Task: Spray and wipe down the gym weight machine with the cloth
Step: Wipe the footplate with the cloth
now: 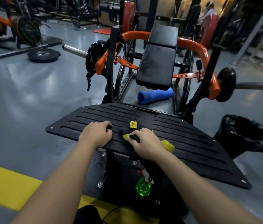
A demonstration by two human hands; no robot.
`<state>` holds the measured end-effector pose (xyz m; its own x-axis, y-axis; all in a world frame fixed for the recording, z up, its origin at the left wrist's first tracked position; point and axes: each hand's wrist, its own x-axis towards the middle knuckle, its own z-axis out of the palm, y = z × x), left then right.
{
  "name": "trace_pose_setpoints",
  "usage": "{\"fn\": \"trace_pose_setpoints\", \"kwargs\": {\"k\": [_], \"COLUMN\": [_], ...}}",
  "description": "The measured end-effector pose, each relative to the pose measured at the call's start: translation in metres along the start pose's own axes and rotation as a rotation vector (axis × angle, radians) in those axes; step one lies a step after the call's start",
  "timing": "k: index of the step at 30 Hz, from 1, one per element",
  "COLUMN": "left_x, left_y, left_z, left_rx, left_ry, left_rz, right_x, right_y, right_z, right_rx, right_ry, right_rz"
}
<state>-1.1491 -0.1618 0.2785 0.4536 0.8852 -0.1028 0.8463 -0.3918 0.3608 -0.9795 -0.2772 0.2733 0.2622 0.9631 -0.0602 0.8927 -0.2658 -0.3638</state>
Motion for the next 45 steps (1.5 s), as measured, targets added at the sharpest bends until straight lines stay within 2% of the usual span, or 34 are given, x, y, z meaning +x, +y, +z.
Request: {"fn": "trace_pose_setpoints", "kwargs": {"k": [5,9,14,17,19,22,26,32,36,39,41,45], "left_x": [0.008,0.011,0.008,0.009,0.009,0.011,0.007,0.002,-0.002,0.000,0.002,0.013], "left_y": [-0.003,-0.005,0.001,0.001,0.001,-0.004,-0.005,-0.001,-0.004,-0.017,-0.023,-0.035], "left_z": [0.003,0.005,0.000,-0.003,-0.003,0.002,0.001,-0.003,-0.008,-0.013,-0.016,-0.016], "left_rx": [0.002,0.019,0.043,0.049,0.040,-0.002,-0.047,-0.017,0.017,0.059,0.075,0.137], "left_ry": [0.001,0.006,0.020,0.008,0.011,-0.026,-0.043,-0.054,-0.101,-0.098,-0.082,-0.030], "left_rz": [0.025,0.021,0.046,0.041,0.046,0.005,-0.020,-0.019,0.007,0.043,0.088,0.135], "right_x": [0.032,0.092,0.145,0.154,0.150,0.132,0.068,-0.025,-0.023,-0.014,-0.009,0.015], "right_y": [-0.037,-0.030,-0.026,-0.027,-0.029,-0.033,-0.026,-0.040,-0.051,-0.038,-0.031,-0.035], "right_z": [0.027,0.037,0.046,0.047,0.042,0.028,-0.018,-0.018,0.014,0.016,0.015,0.022], "right_rx": [0.081,0.065,-0.024,-0.077,-0.110,-0.169,-0.205,-0.227,-0.301,-0.207,-0.104,-0.099], "right_ry": [0.054,0.160,0.205,0.220,0.171,-0.014,-0.170,-0.204,-0.103,-0.098,-0.053,-0.012], "right_rz": [-0.039,0.087,0.298,0.356,0.363,0.331,0.302,0.193,0.109,0.043,0.066,0.163]}}
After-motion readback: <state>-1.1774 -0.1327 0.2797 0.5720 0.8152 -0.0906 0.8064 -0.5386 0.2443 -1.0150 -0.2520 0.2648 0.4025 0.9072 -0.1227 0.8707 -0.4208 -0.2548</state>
